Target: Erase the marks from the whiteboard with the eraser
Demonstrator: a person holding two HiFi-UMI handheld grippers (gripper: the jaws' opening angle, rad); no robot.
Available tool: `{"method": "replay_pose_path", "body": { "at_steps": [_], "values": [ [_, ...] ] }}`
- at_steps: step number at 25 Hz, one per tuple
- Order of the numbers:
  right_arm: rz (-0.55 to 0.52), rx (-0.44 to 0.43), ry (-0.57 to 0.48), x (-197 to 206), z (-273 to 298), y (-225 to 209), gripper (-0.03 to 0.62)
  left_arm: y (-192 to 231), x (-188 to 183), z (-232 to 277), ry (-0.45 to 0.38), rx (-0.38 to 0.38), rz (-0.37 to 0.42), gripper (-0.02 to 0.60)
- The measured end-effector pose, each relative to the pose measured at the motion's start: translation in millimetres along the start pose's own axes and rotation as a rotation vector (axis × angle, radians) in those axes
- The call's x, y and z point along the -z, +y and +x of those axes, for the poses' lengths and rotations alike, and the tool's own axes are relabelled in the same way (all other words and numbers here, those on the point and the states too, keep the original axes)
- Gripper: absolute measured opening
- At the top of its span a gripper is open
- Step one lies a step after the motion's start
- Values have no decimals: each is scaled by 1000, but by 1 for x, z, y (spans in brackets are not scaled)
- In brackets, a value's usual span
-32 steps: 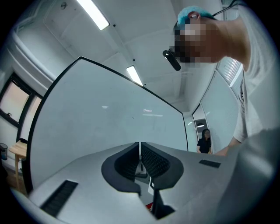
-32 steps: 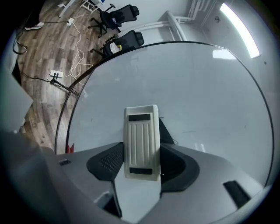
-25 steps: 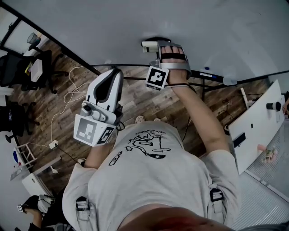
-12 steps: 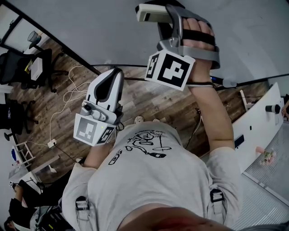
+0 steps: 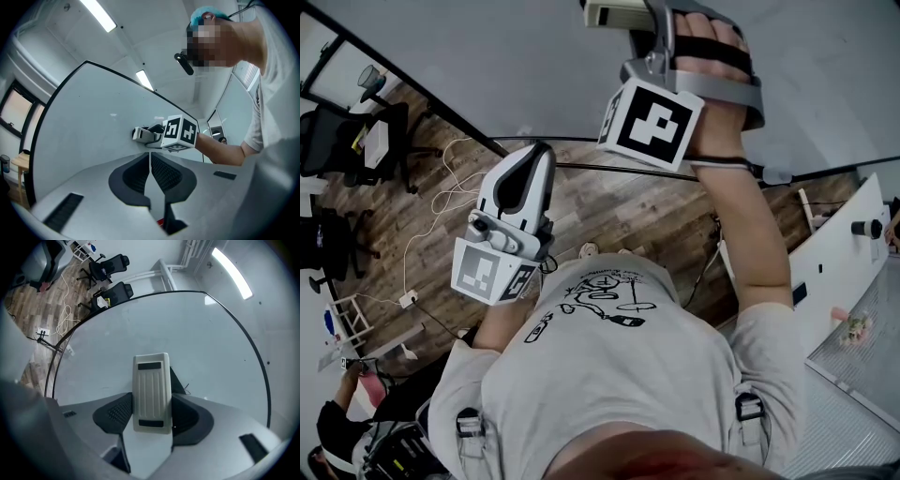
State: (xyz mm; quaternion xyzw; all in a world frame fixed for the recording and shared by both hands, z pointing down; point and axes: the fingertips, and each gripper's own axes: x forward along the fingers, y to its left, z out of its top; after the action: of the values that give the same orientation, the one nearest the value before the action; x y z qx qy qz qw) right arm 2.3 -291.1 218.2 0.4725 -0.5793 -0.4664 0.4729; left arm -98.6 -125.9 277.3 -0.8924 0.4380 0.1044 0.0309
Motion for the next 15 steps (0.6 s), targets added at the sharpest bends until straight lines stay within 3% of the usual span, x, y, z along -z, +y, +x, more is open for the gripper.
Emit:
{"method": "replay_pose_path", "body": {
  "at_steps": [15],
  "values": [
    [-72,-81,72,24,17,124,258,-3,0,1,7,4,3,31]
  ]
}}
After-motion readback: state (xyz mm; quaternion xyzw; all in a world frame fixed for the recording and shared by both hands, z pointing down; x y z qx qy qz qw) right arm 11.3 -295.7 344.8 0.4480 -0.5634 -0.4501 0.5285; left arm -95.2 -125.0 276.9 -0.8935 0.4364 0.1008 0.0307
